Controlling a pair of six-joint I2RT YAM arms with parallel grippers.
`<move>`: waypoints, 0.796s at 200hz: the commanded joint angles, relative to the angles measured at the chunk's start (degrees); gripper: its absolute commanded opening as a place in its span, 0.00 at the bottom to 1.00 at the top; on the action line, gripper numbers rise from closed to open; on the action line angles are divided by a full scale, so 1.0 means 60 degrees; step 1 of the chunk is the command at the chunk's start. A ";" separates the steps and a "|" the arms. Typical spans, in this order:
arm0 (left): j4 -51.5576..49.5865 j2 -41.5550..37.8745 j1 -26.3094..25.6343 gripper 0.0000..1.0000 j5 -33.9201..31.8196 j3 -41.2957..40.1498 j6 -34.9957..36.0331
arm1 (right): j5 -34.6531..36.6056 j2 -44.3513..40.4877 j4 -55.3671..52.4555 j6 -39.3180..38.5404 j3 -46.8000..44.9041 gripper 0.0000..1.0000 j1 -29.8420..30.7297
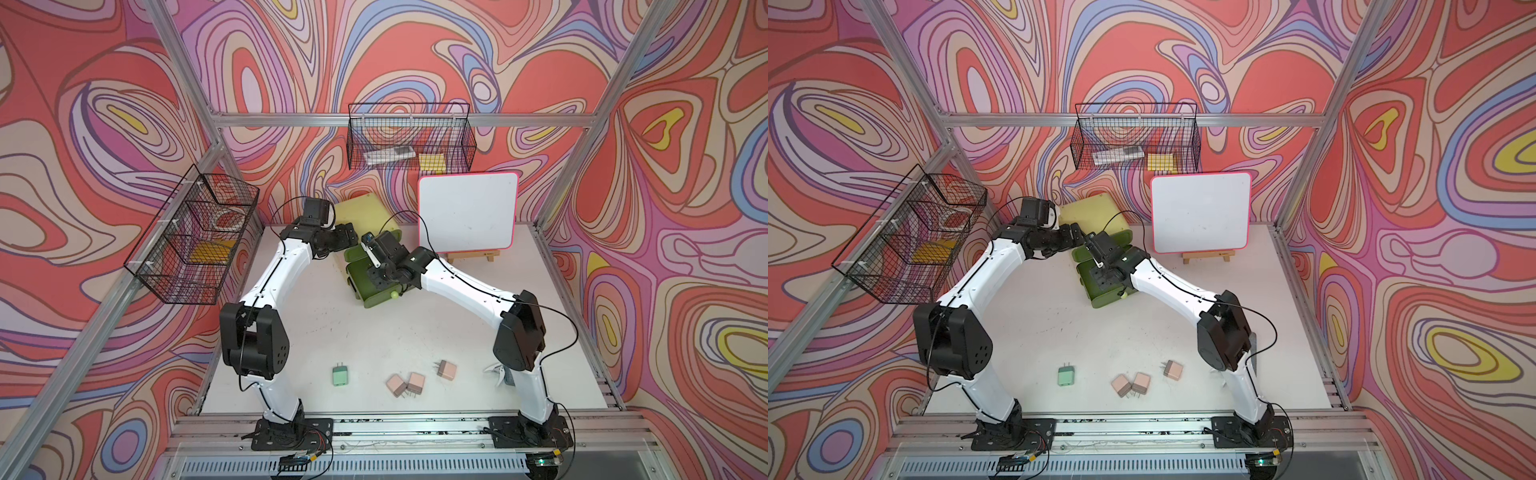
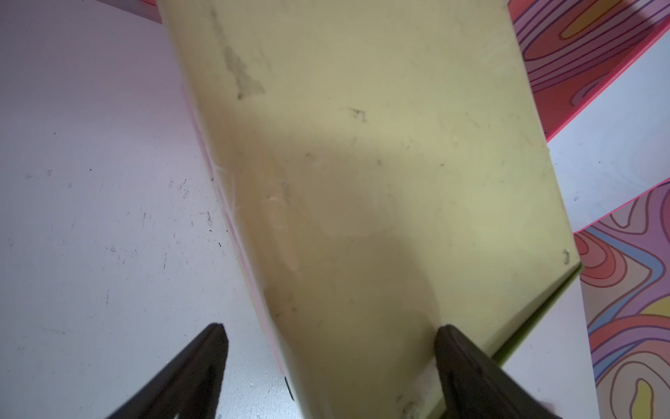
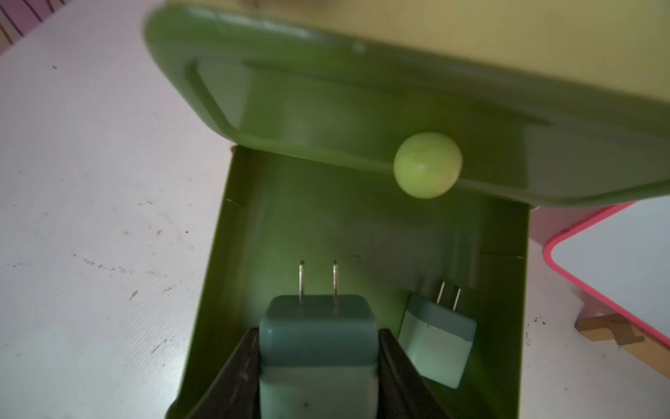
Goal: Place the plugs into the drawer by color
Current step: Place the plug in the drawer.
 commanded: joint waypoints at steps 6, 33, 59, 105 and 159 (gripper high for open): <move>-0.0794 0.0432 0.0001 0.89 -0.0247 -0.0159 0.0118 | -0.0016 0.0429 -0.0357 -0.0102 0.0374 0.44 -0.0177; -0.0801 0.0420 0.0001 0.89 -0.0264 -0.0176 0.0118 | -0.0016 0.0552 -0.0482 0.0092 0.0391 0.44 -0.0392; -0.0797 0.0395 0.0001 0.89 -0.0252 -0.0186 0.0118 | 0.0042 0.0606 -0.0577 0.0268 0.0362 0.44 -0.0487; -0.0787 0.0363 0.0001 0.89 -0.0236 -0.0221 0.0102 | -0.0007 0.0844 -0.0560 0.0234 0.0376 0.44 -0.0540; -0.0796 0.0355 0.0001 0.89 -0.0278 -0.0208 0.0132 | 0.0137 0.1188 -0.0490 0.0146 0.0492 0.44 -0.0587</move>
